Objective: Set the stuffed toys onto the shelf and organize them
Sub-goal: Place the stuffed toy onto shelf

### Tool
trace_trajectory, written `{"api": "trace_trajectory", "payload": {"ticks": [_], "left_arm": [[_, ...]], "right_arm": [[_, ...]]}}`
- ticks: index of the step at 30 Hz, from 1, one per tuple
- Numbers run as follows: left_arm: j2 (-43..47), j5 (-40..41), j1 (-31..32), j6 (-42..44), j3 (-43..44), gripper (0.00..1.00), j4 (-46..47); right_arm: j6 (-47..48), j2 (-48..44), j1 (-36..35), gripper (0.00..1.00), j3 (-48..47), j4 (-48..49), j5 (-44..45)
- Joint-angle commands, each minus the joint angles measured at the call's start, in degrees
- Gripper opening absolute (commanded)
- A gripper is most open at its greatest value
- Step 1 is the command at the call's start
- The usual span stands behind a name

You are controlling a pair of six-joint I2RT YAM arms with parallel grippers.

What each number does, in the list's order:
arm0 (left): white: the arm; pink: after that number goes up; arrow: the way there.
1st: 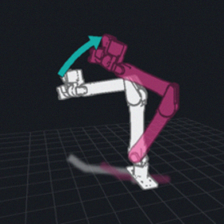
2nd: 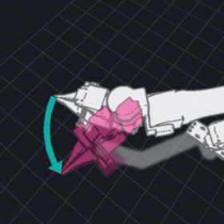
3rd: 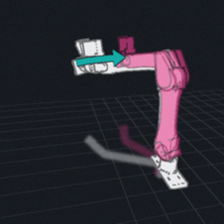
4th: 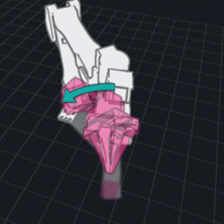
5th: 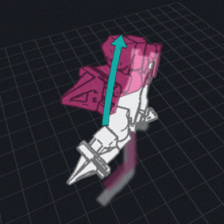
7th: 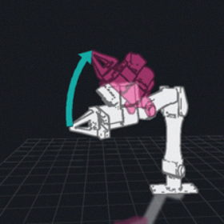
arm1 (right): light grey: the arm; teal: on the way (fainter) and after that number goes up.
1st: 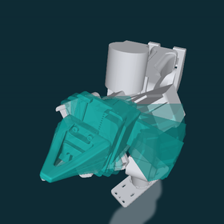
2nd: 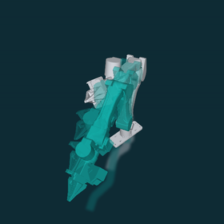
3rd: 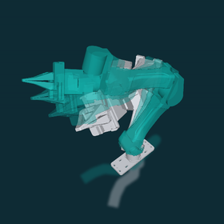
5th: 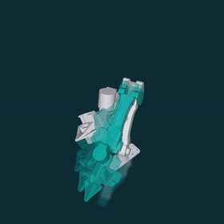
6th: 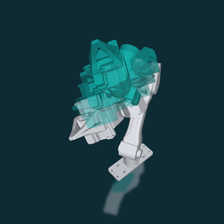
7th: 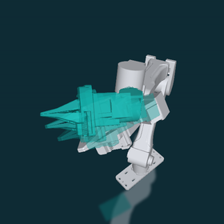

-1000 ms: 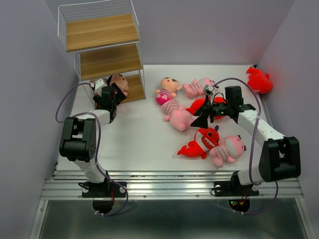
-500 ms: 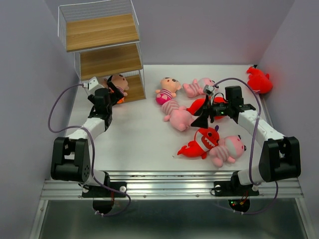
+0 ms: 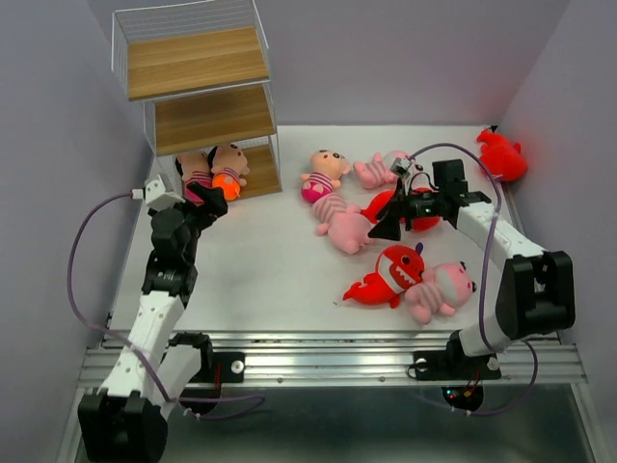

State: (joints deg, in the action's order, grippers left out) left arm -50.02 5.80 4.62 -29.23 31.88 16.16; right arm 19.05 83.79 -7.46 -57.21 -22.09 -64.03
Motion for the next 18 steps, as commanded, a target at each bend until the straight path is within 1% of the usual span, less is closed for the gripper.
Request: {"api": "trace_trajectory", "payload": {"ticks": [1,2,3,4,5,6,7,9,10,11,12,13,18], "left_arm": [[11.0,-4.0,-0.7,2.2,3.9,0.99,-10.3],[12.6,-3.9,-0.7,2.0,5.1,0.99,-15.1],[15.6,-3.5,-0.7,1.4,7.2,0.99,-17.1],[17.0,-2.9,-0.7,0.9,8.3,0.99,-19.5],[18.3,-1.6,-0.7,0.2,9.2,0.99,-23.0],[20.6,-1.2,-0.7,-0.3,10.6,0.99,-24.3],[21.6,-1.5,-0.7,-0.9,10.9,0.99,-25.9],[24.0,-2.4,-0.7,-1.5,11.4,0.99,-26.9],[24.5,-3.5,-0.7,-2.0,11.5,0.99,-27.9],[25.2,-4.3,-0.7,-2.2,11.6,0.99,-28.5],[25.5,-4.9,-0.7,-2.3,11.5,0.99,-28.9],[25.7,-5.5,-0.7,-2.2,11.5,0.99,-29.7],[28.0,-9.0,-0.7,-2.1,9.3,0.99,-30.1]], "right_arm": [[-8.0,5.6,-0.3,1.0,-9.8,2.8,4.8],[-11.8,7.3,-1.7,1.0,-12.1,3.2,7.8],[-14.2,10.7,-2.4,1.0,-17.0,3.5,9.6],[-19.0,12.7,-3.2,1.0,-19.7,3.6,11.5],[-22.7,14.5,-5.4,1.0,-22.2,4.2,17.0],[-25.8,18.0,-6.5,1.0,-26.8,4.8,20.3],[-31.2,19.5,-7.6,1.0,-28.6,5.5,27.0],[-35.8,22.0,-10.2,1.0,-31.6,9.2,34.3],[-38.4,23.9,-11.0,1.0,-33.5,10.6,41.6],[-39.3,24.9,-11.6,1.0,-34.5,12.9,44.8],[-39.8,26.2,-12.1,1.0,-35.9,13.4,46.3],[-41.0,29.3,-12.1,1.0,-39.4,13.6,47.1],[-44.5,37.3,-12.1,1.0,-47.4,13.7,48.5]]}}
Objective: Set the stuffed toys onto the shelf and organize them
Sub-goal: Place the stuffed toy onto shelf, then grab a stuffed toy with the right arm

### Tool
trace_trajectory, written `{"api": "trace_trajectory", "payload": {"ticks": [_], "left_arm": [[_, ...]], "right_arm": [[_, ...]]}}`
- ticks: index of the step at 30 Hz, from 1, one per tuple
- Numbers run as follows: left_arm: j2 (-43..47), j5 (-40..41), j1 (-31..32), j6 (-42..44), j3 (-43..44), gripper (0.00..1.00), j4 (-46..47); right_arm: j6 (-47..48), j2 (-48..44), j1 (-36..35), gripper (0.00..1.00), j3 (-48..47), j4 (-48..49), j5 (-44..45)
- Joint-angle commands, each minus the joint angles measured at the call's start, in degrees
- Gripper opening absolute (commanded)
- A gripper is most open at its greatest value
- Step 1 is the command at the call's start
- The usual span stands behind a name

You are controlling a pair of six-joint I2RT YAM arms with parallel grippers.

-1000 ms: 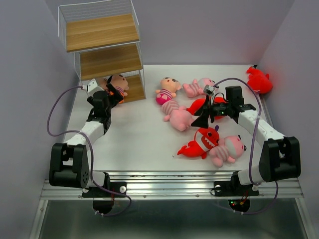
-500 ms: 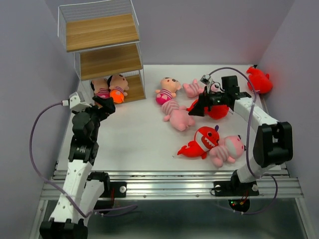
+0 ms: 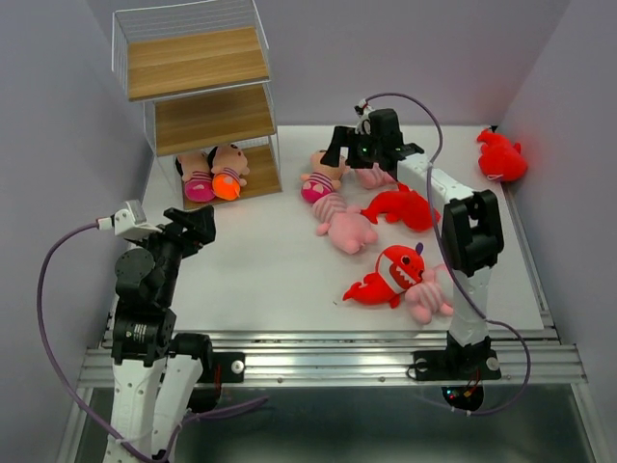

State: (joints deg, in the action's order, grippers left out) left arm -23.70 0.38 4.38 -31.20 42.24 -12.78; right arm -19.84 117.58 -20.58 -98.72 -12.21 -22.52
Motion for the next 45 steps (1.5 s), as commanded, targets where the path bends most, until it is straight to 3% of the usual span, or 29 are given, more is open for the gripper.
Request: {"api": "trace_trajectory", "payload": {"ticks": [1,10,12,15,18,19,21,22,24,29,31,34,38,45], "left_arm": [[1.9,-4.2,-0.4,-0.2,-1.3,0.99,-1.1],[1.6,-6.6,-0.4,0.8,-1.5,0.99,-0.6],[1.2,-7.2,-0.4,0.8,-1.8,0.99,-0.2],[0.8,-9.6,-0.4,0.2,-2.6,0.99,1.0],[0.1,-14.3,-0.4,0.0,-3.8,0.99,3.4],[-0.3,-18.1,-0.4,0.0,-4.2,0.98,5.1],[-1.8,-21.3,-0.4,-0.4,-4.9,0.99,6.3],[-2.3,-24.1,-0.4,-0.5,-5.1,0.98,7.2],[-3.6,-26.5,-0.4,-1.2,-5.9,0.98,8.2],[-6.9,-34.0,0.9,-4.2,-8.8,0.98,14.8],[-7.9,-33.4,3.8,-4.4,-9.0,0.98,16.1],[-9.5,-29.2,8.6,-5.6,-9.7,0.98,18.9],[-13.6,-18.3,22.4,-10.3,-10.8,0.98,27.3],[-29.5,-6.5,36.3,-11.9,-3.9,0.99,36.1]], "right_arm": [[-6.0,4.7,1.0,1.0,-6.8,3.8,8.3],[-5.0,14.3,0.5,1.0,-11.9,5.1,15.2],[-5.4,15.4,0.5,0.96,-11.8,5.3,14.5],[-6.5,15.8,0.5,0.71,-9.2,7.5,11.3],[-7.9,14.5,0.5,0.54,-5.6,10.4,7.3],[-8.1,14.0,0.5,0.41,-4.7,11.0,6.3],[-8.4,11.3,0.5,0.27,-1.1,14.9,2.4],[-8.9,10.1,1.1,0.12,0.3,17.5,0.9],[-9.6,6.0,2.0,0.01,4.4,20.1,-0.5],[-15.8,-2.7,6.9,0.01,13.6,32.7,-9.1],[-17.9,-6.6,7.4,0.01,16.9,34.7,-11.0],[-20.3,-11.6,8.8,0.01,21.3,37.5,-13.6],[-27.9,-17.2,9.9,0.01,27.4,44.3,-17.2],[-32.6,-28.4,11.0,0.01,38.4,49.5,-23.2]]}}
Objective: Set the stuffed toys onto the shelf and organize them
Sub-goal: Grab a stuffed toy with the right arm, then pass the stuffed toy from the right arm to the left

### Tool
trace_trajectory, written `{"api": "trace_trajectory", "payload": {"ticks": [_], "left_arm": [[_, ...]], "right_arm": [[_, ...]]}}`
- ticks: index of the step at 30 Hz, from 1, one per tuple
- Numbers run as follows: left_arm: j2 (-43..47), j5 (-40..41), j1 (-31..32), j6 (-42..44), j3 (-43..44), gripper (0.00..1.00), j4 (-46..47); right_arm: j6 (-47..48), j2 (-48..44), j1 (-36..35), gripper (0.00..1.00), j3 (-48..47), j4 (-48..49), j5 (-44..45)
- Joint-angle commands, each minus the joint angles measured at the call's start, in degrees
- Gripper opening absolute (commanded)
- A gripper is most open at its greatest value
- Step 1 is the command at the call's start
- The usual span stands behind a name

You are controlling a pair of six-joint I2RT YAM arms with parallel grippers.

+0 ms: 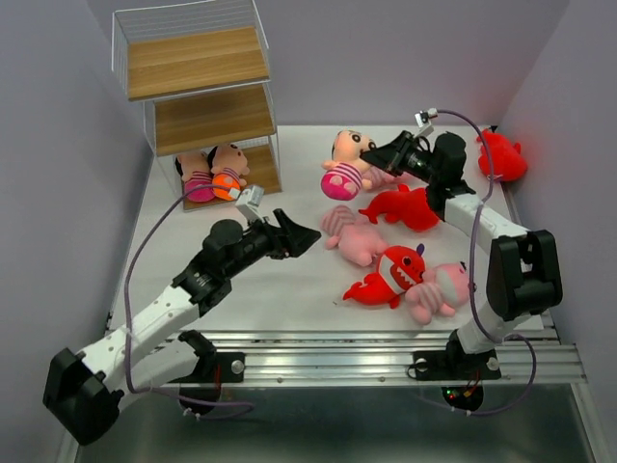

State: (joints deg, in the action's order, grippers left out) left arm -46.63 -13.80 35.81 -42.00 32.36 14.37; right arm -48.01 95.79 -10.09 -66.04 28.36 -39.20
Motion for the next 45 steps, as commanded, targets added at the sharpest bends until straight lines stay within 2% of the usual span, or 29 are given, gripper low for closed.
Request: {"api": "trace_trajectory", "payload": {"ticks": [1,2,6,10,14,24,28,29,31,32,33,34,37,38,39,42,43,45], "left_arm": [[-8.1,8.1,5.7,-1.0,7.2,0.99,9.5],[-9.9,8.6,6.4,-1.3,8.1,0.99,10.9],[-16.0,9.8,8.7,-3.9,11.6,0.99,14.0],[-16.6,10.7,9.9,-7.4,10.4,0.99,19.1],[-16.8,11.6,10.6,-9.2,10.2,0.99,20.0],[-20.1,11.3,14.5,-9.7,12.3,0.98,20.9],[-21.2,11.3,15.5,-10.3,12.6,0.85,22.1],[-21.2,11.8,15.5,-10.6,12.6,0.73,22.5],[-20.9,12.6,15.5,-10.6,12.1,0.61,22.6],[-20.6,13.2,15.5,-10.5,11.9,0.45,22.8],[-20.0,13.2,15.5,-9.8,11.6,0.36,22.7],[-19.6,13.2,15.5,-9.3,11.4,0.22,22.6],[-17.9,16.5,15.5,-6.1,11.4,0.0,20.7],[-17.4,18.0,15.5,-5.2,11.5,0.0,18.0],[-16.2,18.6,15.5,-2.5,11.9,0.0,16.3],[-13.2,23.1,15.6,1.8,12.9,0.0,6.7],[-12.3,24.4,15.6,4.6,13.1,0.0,0.9],[-8.7,29.1,15.6,6.5,12.9,0.0,-4.5]], "right_arm": [[-4.8,-7.9,0.5,0.01,7.7,11.3,-7.5],[-6.3,-9.3,0.5,0.01,9.6,16.2,-9.0],[-7.6,-14.0,1.0,0.01,15.4,20.4,-11.7],[-12.1,-16.8,1.6,0.01,20.0,26.5,-14.0],[-17.9,-17.0,2.1,0.01,22.3,36.4,-14.6],[-18.7,-17.6,2.1,0.08,23.6,35.6,-10.7],[-17.7,-17.7,2.1,0.1,23.9,34.9,-10.5],[-17.4,-17.9,2.1,0.11,24.3,34.9,-10.6],[-16.7,-18.2,2.1,0.12,24.6,34.6,-11.2],[-15.2,-18.5,2.1,0.18,24.6,33.3,-11.6],[-14.0,-18.7,2.1,0.23,24.6,32.6,-13.1],[-12.8,-18.9,2.1,0.27,24.6,32.2,-14.1],[-7.9,-19.5,2.1,0.63,24.5,29.9,-16.7],[-4.0,-19.7,2.1,0.89,24.2,26.9,-17.3],[-1.5,-20.3,2.1,0.99,23.1,24.1,-17.9],[8.7,-22.0,3.5,1.0,20.9,13.6,-18.1],[10.5,-22.6,4.4,1.0,20.6,11.9,-18.4],[13.4,-23.3,7.7,1.0,21.1,11.0,-20.5]]}}
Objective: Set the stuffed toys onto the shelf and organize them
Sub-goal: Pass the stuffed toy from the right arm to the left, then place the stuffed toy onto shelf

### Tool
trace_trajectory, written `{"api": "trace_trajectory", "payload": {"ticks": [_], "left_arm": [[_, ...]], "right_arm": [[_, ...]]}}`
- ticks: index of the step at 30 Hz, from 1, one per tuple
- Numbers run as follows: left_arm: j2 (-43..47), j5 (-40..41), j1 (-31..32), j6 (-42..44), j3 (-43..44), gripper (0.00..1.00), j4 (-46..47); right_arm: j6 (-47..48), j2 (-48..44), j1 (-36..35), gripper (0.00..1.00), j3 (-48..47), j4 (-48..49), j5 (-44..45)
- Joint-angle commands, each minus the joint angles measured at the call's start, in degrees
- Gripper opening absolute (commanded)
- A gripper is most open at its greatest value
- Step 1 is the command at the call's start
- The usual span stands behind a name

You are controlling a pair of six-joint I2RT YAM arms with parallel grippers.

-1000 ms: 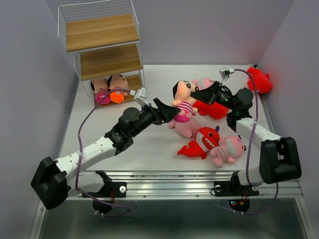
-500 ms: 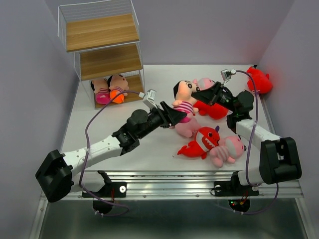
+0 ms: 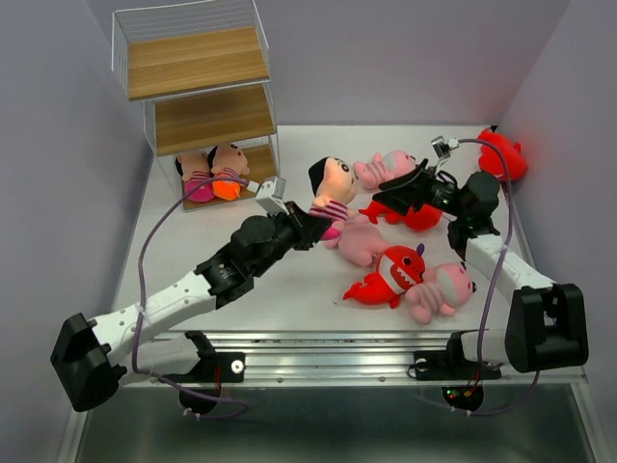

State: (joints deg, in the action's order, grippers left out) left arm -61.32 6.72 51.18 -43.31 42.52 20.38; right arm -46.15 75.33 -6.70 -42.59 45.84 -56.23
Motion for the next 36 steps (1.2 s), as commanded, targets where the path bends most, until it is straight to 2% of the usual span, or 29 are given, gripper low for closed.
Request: {"api": "trace_trajectory", "payload": {"ticks": [1,3,7,13,19,26,29,36], "left_arm": [[7.3,10.1,0.2,8.3,1.9,0.0,-13.0],[11.7,13.7,0.2,8.9,0.3,0.0,-19.3],[16.1,14.7,-2.0,8.0,-1.7,0.0,-28.0],[16.0,5.6,-13.9,12.5,-4.0,0.0,-30.9],[8.3,1.3,-22.1,19.5,-2.3,0.0,-27.7],[-1.9,-3.3,-30.0,24.8,-0.5,0.0,-17.7],[-7.3,-3.5,-31.5,25.8,1.2,0.0,-14.5],[-12.9,-2.3,-33.2,26.3,3.2,0.0,-7.1]], "right_arm": [[12.0,-3.3,5.2,1.0,-1.5,-6.6,-3.8],[13.0,-3.5,7.6,1.0,-0.4,-6.5,-5.0],[14.7,-3.3,9.8,1.0,1.6,-6.5,-6.3],[15.6,-2.9,11.0,1.0,2.5,-6.6,-7.5],[15.8,-3.1,12.7,1.0,3.0,-6.7,-9.2],[14.9,-2.4,14.3,1.0,3.0,-6.7,-10.4],[14.6,-2.1,14.3,1.0,2.9,-6.7,-10.8],[14.2,-2.0,14.9,1.0,2.8,-6.6,-11.4]]}}
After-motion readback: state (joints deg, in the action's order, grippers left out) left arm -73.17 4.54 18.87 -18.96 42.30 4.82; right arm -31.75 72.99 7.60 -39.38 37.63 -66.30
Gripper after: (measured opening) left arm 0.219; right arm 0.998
